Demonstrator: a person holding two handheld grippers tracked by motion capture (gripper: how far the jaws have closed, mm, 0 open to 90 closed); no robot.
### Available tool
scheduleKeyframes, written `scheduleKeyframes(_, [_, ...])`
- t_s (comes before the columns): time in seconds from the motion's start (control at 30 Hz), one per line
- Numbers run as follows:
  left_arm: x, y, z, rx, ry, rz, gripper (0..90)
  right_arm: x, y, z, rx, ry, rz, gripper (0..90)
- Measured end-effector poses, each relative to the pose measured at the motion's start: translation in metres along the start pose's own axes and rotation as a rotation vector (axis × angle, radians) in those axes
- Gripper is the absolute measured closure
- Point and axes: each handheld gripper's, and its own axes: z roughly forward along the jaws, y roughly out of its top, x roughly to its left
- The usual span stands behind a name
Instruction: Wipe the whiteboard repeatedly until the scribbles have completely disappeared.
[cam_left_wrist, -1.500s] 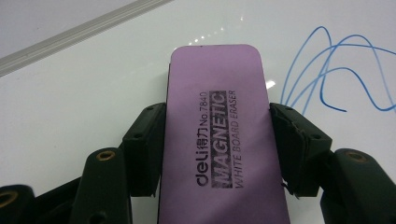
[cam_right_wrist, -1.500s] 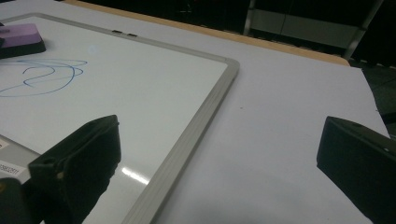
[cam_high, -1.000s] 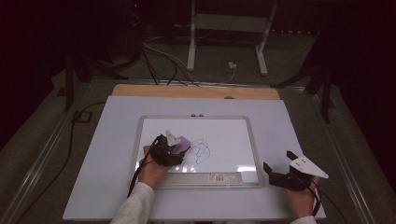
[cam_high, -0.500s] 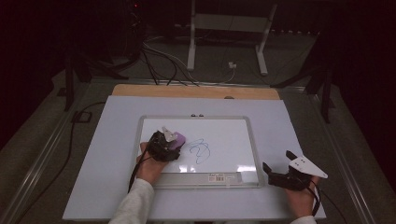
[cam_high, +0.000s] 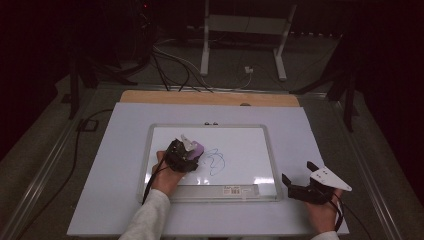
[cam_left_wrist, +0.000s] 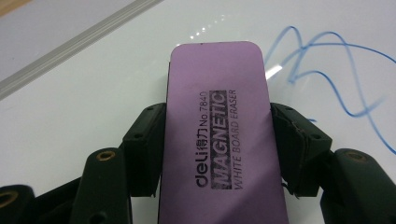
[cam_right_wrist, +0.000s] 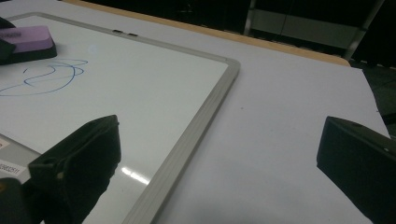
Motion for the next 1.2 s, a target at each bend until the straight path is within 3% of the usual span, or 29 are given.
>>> scheduleKeyframes(0.1, [-0.004, 0.001, -0.001, 0.003, 0.005, 0.02, 41.6, 0.0, 0.0, 0.0, 0.001, 0.001, 0.001, 0.1])
scheduleKeyframes(0.27, [-0.024, 0.0, -0.005, -0.009, -0.089, 0.085, 41.6, 0.001, 0.0, 0.001, 0.001, 0.001, -0.002, 0.1])
scheduleKeyframes(0.33, [-0.031, 0.0, -0.008, -0.007, -0.1, 0.12, 41.6, 0.0, 0.0, 0.0, 0.001, 0.0, 0.0, 0.0])
scheduleKeyframes(0.43, [-0.03, 0.0, -0.008, -0.004, -0.095, 0.11, 41.6, 0.0, 0.0, 0.0, 0.0, -0.002, -0.001, 0.1])
scheduleKeyframes(0.6, [-0.014, 0.001, -0.005, 0.017, 0.014, 0.079, 41.7, -0.001, 0.0, -0.001, -0.001, -0.004, 0.001, 0.1])
scheduleKeyframes(0.77, [-0.006, 0.0, -0.004, 0.022, 0.038, 0.038, 41.7, -0.001, 0.0, -0.001, -0.001, -0.003, -0.001, 0.1])
scheduleKeyframes(0.8, [-0.008, 0.0, -0.005, 0.023, 0.037, 0.048, 41.7, -0.001, 0.0, -0.001, 0.0, -0.002, -0.001, 0.1])
scheduleKeyframes(0.87, [-0.015, 0.0, -0.006, 0.016, -0.008, 0.065, 41.7, 0.0, 0.0, 0.0, 0.001, -0.002, 0.0, 0.1])
scheduleKeyframes(0.97, [-0.027, 0.0, -0.01, 0.021, -0.036, 0.126, 41.6, 0.0, 0.0, 0.0, 0.001, -0.001, -0.002, 0.0])
scheduleKeyframes(1.2, [-0.027, -0.006, -0.018, 0.033, -0.066, 0.156, 41.7, -0.001, 0.0, -0.001, 0.0, -0.003, 0.001, 0.1])
